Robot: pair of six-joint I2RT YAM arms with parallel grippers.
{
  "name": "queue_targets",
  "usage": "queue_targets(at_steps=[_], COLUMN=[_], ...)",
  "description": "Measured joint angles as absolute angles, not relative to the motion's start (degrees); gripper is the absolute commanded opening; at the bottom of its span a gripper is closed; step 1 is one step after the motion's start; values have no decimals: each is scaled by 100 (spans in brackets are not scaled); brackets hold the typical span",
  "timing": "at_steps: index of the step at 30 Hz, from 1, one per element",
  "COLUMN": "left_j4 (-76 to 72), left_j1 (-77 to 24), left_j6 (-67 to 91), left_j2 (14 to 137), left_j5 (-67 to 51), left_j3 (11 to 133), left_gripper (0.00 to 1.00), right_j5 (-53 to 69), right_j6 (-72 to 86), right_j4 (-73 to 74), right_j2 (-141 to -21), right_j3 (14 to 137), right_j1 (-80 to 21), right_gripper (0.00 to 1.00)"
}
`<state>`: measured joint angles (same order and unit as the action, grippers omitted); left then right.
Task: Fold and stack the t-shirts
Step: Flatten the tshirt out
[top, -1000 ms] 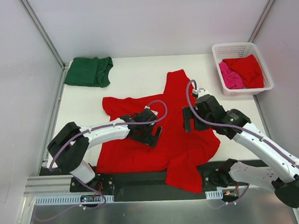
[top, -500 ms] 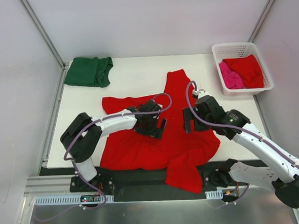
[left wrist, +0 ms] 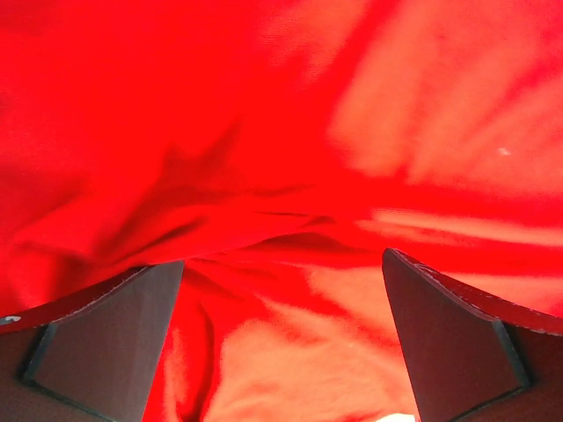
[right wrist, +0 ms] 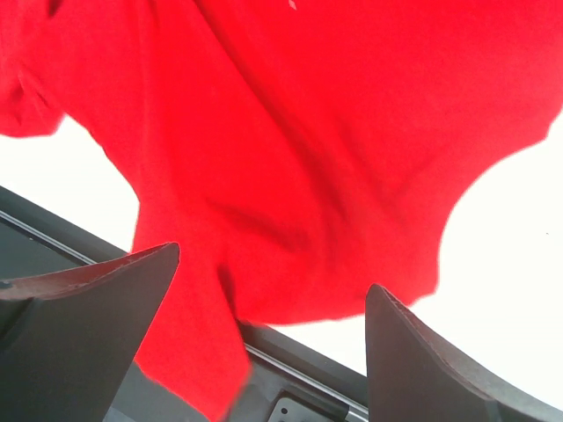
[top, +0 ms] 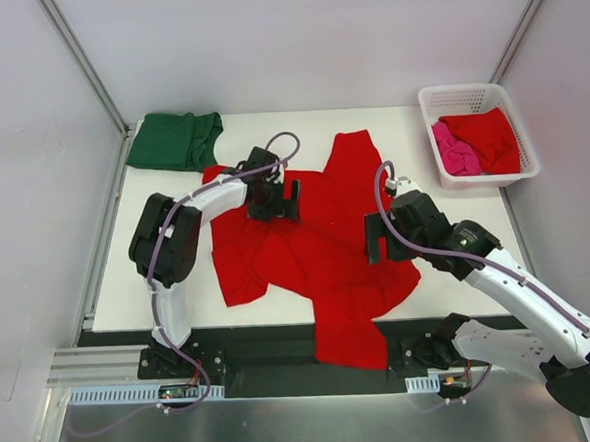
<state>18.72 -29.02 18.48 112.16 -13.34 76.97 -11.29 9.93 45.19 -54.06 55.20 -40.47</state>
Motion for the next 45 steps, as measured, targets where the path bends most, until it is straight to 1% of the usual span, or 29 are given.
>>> queue_targets(at_steps=[7,10,13,15,17,20,23,26,28,30,32,34,36,40,43,44,45], left_j4=[1999,2021,2084,2204,2327,2368,2475,2718,2915,3124,3326,3546,3767,4254,4532,4639,4718], left_j1=[-1999,-1750,-1758,-1914,-2147,-2491,-2596,-2578,-2578,-2580,-2578,-2578,-2539,-2349,-1968,-1780,-1579], left_j6=[1584,1538,1511,1490,1487,1500,1616,1804,1944,2075,2189,2296,2338,2329,2206,2121,1986], left_j2=[11391,11375,11083,10641,9926,8554,7148,6198,5909,5843,5843,5848,5894,6333,6368,6366,6368], left_j5=[-1326,-1306,-1214,-1166,-1157,-1188,-1293,-1192,-1111,-1024,-976,-891,-812,-456,-373,-368,-397], left_j3=[7994,7999,7817,7618,7384,6919,6351,5649,5223,4821,4523,4412,4471,4998,5229,5306,5378], left_gripper=[99,99,99,99,99,99,99,99,99,98,93,90,88,88,87,85,81], right_j5=[-1125,-1122,-1116,-1103,-1068,-993,-928,-832,-786,-720,-657,-615,-602,-596,-585,-572,-563], right_j6=[1007,1009,1017,1026,1028,1037,1048,1050,1057,1076,1098,1111,1114,1133,1146,1151,1155], right_j4=[4554,4571,4563,4563,4558,4539,4477,4390,4346,4289,4254,4228,4226,4222,4219,4222,4211], right_j2=[-5393,-5393,-5389,-5384,-5384,-5384,-5400,-5452,-5487,-5516,-5531,-5531,-5529,-5465,-5426,-5422,-5422], right_j3=[5520,5520,5494,5452,5400,5328,5251,5190,5159,5133,5124,5109,5105,5048,4987,4976,4963], right_j1=[-4047,-4047,-4047,-4047,-4047,-4047,-4047,-4047,-4047,-4047,-4049,-4047,-4047,-4047,-4047,-4049,-4047], right_gripper=[93,93,93,93,93,93,93,93,93,93,93,93,93,93,93,93,93])
